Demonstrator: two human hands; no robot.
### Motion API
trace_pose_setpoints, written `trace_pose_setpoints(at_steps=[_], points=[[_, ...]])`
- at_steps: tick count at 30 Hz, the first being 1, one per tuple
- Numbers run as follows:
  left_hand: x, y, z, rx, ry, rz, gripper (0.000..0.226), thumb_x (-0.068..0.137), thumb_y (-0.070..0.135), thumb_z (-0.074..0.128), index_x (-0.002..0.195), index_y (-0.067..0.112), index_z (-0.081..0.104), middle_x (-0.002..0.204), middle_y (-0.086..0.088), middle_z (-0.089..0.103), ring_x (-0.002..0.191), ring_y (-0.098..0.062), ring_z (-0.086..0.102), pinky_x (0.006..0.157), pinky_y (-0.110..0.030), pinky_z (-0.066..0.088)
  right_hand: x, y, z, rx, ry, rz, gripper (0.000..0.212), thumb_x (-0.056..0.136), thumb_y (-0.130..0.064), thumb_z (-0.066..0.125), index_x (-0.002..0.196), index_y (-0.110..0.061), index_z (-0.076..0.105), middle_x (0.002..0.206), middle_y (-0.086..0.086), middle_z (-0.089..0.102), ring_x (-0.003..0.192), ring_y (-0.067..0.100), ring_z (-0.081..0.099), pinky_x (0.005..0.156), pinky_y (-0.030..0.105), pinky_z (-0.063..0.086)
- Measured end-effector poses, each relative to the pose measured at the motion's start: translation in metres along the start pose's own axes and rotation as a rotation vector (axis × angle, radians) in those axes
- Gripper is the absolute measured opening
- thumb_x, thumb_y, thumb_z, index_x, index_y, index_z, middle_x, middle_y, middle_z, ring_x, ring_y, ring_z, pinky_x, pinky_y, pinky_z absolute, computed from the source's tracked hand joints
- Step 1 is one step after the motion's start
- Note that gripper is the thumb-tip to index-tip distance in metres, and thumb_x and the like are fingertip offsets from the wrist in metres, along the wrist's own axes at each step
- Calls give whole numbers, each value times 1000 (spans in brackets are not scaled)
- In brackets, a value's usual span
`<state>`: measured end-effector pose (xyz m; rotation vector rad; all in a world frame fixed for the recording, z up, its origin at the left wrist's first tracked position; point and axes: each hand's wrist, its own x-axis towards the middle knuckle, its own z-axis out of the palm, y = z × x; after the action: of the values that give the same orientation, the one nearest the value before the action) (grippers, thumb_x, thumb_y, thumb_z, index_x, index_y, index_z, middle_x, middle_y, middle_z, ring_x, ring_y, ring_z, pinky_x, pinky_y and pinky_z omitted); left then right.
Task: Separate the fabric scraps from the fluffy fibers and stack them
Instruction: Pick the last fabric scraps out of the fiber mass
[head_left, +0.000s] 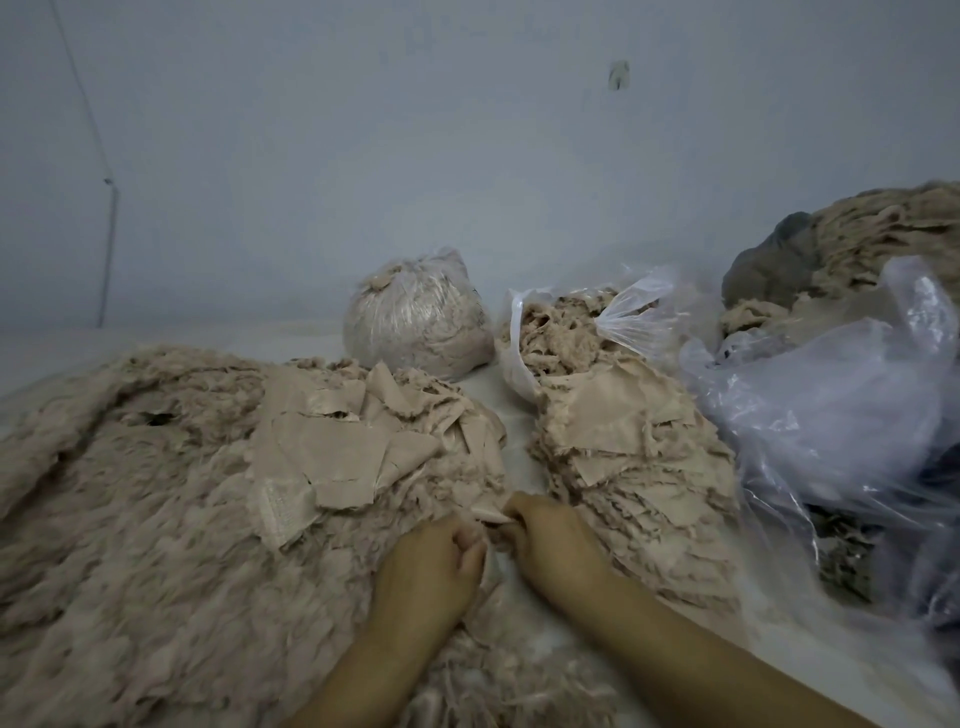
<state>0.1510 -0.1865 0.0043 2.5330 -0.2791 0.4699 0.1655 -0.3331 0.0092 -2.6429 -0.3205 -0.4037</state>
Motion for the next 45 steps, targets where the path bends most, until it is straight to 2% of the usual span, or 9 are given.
trace_pose_setpoints(at_steps=[4,9,17,28,35,38,40,42,45], points=[[6,-9,3,49,-25,263,60,84,11,51,142,23,39,147,5,31,126,-13,41,93,-24,42,-37,-6,-2,143,163,-391,17,93,-23,52,84,-14,62,79,3,59,74,15,55,60,22,36],[10,-14,0,-171,22,70,45,82,-17,45,117,3,64,128,-12,57,120,-23,52,95,-3,23,-58,7,-7,291,193,-463,12,93,-25,60,84,-19,65,78,-4,61,67,11,56,57,26,45],[4,-8,-7,-279,103,116,36,84,-21,49,110,-3,66,121,-16,61,112,-17,52,93,4,22,-41,-5,-4,976,-108,422,39,77,-48,69,86,-10,66,66,-7,61,55,4,53,52,17,40],[1,-6,6,-167,94,215,36,78,-17,55,107,-3,69,114,-19,66,104,-27,62,93,-28,43,-50,-18,-5,627,116,115,22,79,-34,75,69,-23,59,75,-4,51,69,1,48,62,15,37],[14,-20,-2,-275,91,14,37,92,2,54,59,17,52,65,2,54,64,-11,49,67,-27,34,-55,-11,-25,1294,152,74,25,84,-27,62,61,-19,57,53,8,45,49,18,36,48,22,33],[7,-11,-3,-340,107,85,18,91,12,60,105,18,70,106,15,60,98,1,52,89,-12,36,-49,0,-24,1449,200,259,21,84,-26,57,73,-8,55,63,11,50,57,21,43,52,25,37],[-1,-3,4,-495,-50,135,49,90,13,62,133,32,49,117,32,55,91,7,54,84,-7,40,-46,2,-22,1507,154,312,21,83,-23,56,85,-2,55,71,14,60,62,21,54,55,28,45],[-6,4,9,-683,-255,87,65,91,11,59,133,51,30,106,35,61,66,-6,55,61,-16,46,-46,1,-20,1530,110,316,22,82,-23,58,89,-2,57,77,17,63,66,24,59,57,32,49],[-5,5,15,-571,-248,195,49,92,3,50,95,52,57,68,19,65,54,-3,56,54,-16,42,-49,1,-19,1349,94,297,30,82,-30,64,88,-1,58,79,18,61,70,26,57,63,35,47]])
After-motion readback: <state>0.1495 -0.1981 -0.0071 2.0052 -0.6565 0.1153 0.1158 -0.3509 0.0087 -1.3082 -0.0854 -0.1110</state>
